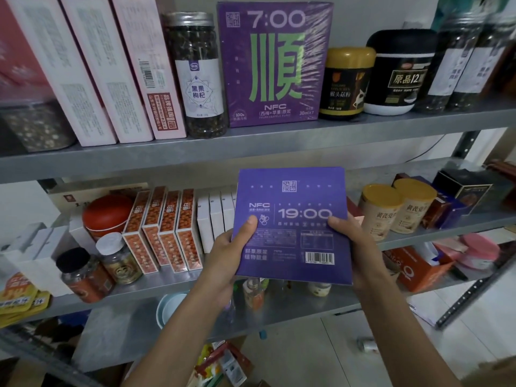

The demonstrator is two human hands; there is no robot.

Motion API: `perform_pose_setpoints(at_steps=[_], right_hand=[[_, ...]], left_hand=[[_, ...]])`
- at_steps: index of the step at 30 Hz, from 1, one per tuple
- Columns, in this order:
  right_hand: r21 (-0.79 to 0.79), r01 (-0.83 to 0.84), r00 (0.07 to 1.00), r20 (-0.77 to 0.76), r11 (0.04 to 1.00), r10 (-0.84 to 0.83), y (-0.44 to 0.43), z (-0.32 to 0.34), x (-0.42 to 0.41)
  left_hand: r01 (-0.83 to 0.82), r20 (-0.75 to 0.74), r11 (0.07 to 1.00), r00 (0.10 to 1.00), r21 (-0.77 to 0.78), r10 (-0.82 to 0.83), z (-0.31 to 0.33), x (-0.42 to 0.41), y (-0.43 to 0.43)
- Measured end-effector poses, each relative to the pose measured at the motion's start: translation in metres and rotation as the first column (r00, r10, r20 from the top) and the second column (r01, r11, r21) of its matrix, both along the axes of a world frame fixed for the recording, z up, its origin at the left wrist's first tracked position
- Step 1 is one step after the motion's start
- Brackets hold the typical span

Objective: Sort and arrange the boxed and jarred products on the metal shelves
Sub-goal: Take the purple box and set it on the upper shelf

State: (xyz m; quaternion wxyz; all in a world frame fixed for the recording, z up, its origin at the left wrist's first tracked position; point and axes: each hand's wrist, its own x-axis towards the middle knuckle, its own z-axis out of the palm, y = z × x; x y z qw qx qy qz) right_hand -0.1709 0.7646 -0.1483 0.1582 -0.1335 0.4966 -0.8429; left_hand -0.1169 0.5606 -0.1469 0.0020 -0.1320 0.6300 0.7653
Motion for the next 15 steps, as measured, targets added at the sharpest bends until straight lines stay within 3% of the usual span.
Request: perform_pose_setpoints(at_steps=[4,6,8,9,12,15], right_hand=[[-0.044,0.02,1.0,0.0,0.999,-0.02,-0.006,0.006,0.007],[-0.005,0.058,0.998,-0.008,0.998,-0.058,-0.008,0.01,0.01],[0.065,0.145,0.988,-0.056,0.987,-0.141,-0.013,0.013,0.013],[0.129,0.208,0.974,-0.118,0.97,-0.194,-0.018,0.013,0.015],[0.357,0.411,0.879,-0.401,0.839,-0.26,-0.041,0.012,0.021],[0.373,0.473,0.806,-0.55,0.799,-0.22,-0.062,0.004,0.032]], left_hand=[[0.085,0.043,0.996,0.995,0.004,-0.086,0.001,0.001,-0.005],[0.045,0.009,0.983,0.999,-0.177,-0.045,0.002,0.0,-0.005],[-0.071,-0.16,0.89,0.987,-0.451,-0.002,0.001,0.002,0.0],[-0.109,-0.254,0.862,0.967,-0.495,-0.024,0.002,0.005,0.004],[0.045,-0.321,0.921,0.93,-0.386,-0.181,0.013,0.015,0.017],[0.208,-0.297,0.943,0.912,-0.261,-0.284,0.028,0.015,0.022]])
